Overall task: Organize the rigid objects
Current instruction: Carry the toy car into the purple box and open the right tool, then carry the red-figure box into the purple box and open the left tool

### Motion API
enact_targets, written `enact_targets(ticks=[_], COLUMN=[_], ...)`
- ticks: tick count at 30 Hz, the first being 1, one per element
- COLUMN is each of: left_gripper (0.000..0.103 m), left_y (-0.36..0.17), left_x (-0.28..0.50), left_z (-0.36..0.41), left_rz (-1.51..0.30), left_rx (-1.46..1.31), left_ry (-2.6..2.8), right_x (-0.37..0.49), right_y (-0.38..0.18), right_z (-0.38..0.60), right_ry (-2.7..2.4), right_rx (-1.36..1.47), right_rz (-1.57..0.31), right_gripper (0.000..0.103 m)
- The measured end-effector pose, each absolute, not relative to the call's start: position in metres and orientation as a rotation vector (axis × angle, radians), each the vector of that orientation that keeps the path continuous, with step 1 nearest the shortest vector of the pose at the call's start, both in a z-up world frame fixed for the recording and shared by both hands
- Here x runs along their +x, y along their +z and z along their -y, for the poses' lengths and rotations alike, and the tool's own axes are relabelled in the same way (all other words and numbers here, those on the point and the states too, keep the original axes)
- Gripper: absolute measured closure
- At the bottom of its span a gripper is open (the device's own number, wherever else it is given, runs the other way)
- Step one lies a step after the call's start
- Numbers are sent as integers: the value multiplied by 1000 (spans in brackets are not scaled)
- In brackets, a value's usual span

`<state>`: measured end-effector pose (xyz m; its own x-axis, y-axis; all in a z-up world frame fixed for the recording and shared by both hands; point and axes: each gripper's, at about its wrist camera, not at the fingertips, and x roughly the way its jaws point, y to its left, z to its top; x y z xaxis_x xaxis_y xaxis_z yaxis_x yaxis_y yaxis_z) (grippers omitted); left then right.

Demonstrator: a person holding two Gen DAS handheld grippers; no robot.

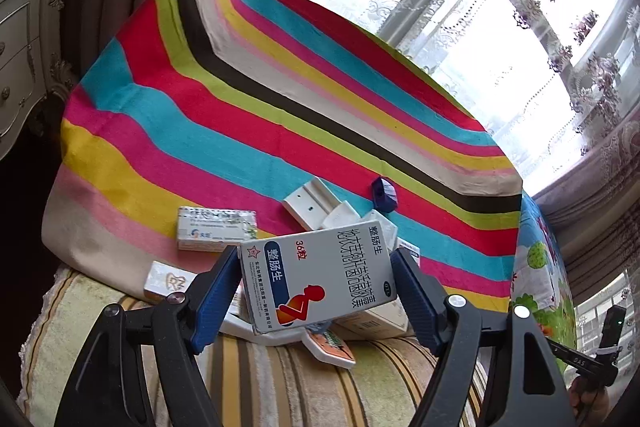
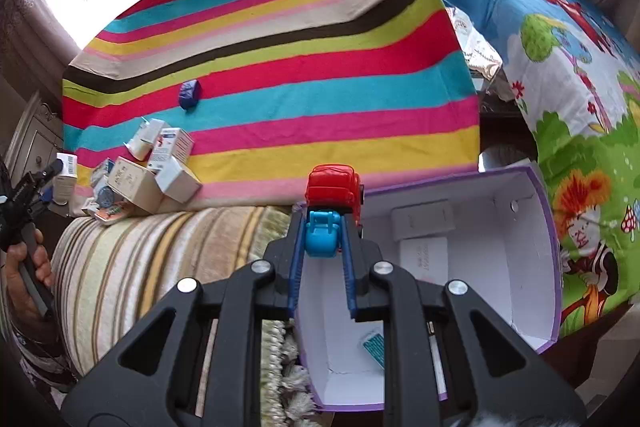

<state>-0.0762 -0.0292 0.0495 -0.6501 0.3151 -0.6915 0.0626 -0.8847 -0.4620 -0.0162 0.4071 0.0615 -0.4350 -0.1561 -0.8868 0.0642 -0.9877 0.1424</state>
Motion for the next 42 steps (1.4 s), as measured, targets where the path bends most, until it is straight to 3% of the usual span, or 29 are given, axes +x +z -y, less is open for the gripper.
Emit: enact_targets(ticks=[14,29,32,34,35,42], left_gripper=[27,27,27,27,27,27], left_y=[72,69,70,70,70,63], left_x=[-57,-25,-14,-7,-3,14], left_z=[-75,-209,-238,-258,-267,-316], left_rz=[461,178,102,48,22,-161], left_rx=[-1245,-1260,-1233,-1207,-1197,-1131], left_ry=[2494,2228,2154,2112,2094,2000], right_x=[0,-3,4,11,14,32], right_y=[-45,-78,-69,-61,-57,-28], right_z=[-484,-511,-518,-524,-526,-535], right_ry=[-2449,-2384,-2407,-2433,-2444,-2530], right_rx=[1756,1772,1741,1699,1678,1571], right_rz=[131,208,260,305,323,442], right_gripper=[82,81,70,46,42,35])
